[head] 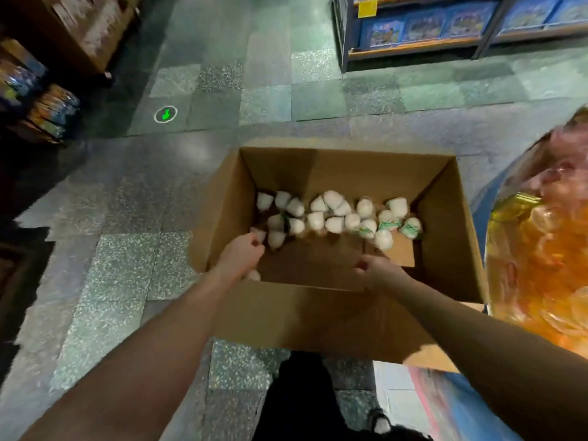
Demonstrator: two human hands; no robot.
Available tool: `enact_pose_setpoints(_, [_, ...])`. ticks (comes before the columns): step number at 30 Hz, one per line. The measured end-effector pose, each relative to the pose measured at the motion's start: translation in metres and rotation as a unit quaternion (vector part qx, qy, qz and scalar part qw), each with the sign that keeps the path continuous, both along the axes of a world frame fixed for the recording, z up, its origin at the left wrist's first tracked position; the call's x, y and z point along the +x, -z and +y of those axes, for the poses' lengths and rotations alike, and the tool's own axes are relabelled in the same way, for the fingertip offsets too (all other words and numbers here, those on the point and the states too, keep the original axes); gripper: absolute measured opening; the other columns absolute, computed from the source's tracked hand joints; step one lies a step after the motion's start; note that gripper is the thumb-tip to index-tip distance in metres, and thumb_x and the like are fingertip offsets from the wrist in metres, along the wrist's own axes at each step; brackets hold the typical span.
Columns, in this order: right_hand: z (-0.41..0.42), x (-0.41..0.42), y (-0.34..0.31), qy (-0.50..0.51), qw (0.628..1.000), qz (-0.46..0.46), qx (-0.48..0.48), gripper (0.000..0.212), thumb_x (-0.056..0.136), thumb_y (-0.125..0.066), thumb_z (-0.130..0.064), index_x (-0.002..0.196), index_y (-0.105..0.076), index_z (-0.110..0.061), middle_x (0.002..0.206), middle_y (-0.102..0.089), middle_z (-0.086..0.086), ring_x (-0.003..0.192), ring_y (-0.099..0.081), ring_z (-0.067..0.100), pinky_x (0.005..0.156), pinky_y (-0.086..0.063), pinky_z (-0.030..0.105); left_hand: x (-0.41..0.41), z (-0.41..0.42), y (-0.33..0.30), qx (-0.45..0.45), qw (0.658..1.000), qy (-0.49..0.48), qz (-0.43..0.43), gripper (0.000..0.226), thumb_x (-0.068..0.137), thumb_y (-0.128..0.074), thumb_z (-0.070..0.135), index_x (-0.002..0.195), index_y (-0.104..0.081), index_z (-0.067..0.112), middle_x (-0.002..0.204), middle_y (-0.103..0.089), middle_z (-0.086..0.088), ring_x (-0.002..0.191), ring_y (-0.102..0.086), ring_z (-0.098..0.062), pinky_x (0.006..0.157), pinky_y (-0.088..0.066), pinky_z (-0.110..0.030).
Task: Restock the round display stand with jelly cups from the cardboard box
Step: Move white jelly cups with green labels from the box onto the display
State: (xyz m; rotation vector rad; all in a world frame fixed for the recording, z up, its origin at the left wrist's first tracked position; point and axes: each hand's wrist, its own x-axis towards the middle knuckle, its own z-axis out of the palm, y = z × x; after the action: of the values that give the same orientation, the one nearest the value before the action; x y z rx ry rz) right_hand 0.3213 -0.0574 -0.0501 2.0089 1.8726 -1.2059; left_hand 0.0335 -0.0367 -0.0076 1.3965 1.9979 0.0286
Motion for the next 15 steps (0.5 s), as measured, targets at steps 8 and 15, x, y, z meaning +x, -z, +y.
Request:
enact_pose_setpoints(8, [0.061,-0.072,0.09,0.124,0.979,0.0,-0.161,0.042,0.097,-0.055,-0.034,0.134,-0.052,-0.015,0.118,-0.062,0.006,0.103,-0.059,0.021,0.088,-0.049,0.034,-0.036,0.062,0.108,-0.246,0.966,0.071,0.042,0.03,0.098,-0.051,0.022,0.124,-0.056,0.007,0.127,-0.057,-0.01,0.116,-0.055,-0.03,0.094,-0.045,-0.033])
enact_pose_setpoints(15, [0.101,-0.051,0.157,0.388,0.914,-0.033,-0.117,0.073,0.091,-0.063,-0.038,0.15,-0.028,-0.012,0.152,-0.032,0.013,0.138,-0.034,0.035,0.109,-0.037,0.047,-0.045,0.078,0.188,-0.344,0.931,0.085,0.082,0.06,0.093,-0.061,0.018,0.146,-0.035,0.006,0.146,-0.042,-0.017,0.13,-0.046,-0.033,0.105,-0.04,-0.038])
